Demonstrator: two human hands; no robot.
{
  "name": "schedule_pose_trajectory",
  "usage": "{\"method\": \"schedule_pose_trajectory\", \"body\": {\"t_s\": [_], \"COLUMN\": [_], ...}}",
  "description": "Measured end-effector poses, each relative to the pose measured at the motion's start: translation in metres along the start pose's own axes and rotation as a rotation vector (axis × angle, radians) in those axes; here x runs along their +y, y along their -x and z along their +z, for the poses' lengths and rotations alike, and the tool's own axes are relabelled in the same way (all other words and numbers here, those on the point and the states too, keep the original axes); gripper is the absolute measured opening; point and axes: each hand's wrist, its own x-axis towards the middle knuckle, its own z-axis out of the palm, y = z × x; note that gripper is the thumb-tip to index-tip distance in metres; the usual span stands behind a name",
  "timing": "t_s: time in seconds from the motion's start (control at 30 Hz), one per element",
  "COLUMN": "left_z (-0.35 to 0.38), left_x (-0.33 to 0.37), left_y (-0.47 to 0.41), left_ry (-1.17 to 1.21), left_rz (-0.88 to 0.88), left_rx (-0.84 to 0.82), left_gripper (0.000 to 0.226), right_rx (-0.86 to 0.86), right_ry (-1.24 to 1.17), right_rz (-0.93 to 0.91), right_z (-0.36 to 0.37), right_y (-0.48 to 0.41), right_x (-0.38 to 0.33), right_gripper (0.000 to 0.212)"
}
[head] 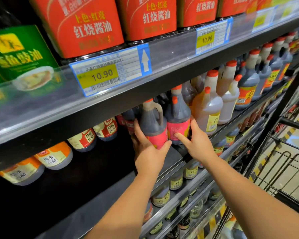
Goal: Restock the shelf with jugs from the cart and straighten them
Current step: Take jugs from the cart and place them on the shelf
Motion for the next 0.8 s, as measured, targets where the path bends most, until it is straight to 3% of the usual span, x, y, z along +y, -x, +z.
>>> {"method": "schedule_pose_trajectory", "body": {"t_s": [0.17,0.4,0.53,0.8], "left_z": [-0.026,-0.055,-0.051,-0.002], "left_x": [-0.004,-0.013,-0.004,0.034], "left_y": [0.014,0.056,0.077,0.117], "left_ry": [-0.060,-0.067,-0.021,0.105], "left_rz": [-0.010,0.031,0.149,0.265], "left_rx": [-0.104,-0.161,-0.251,-0.519], "left_gripper": [0.127,0.093,0.074,0.060], "right_rx": [0.062,0.225,0.237,0.320], "right_ry": [0.096,0.133,0.194,0.313], "right_rz": [0.102,0.041,0.080,0.249], "right_z": [-0.002,-0.029,-0.051,-0.105], "right_y": [0.021,0.073,0.106,0.186], "right_x": [-0.006,-0.027,-0.037,-0.014], "right_gripper": [0.078,0.048,0.047,0.038]}}
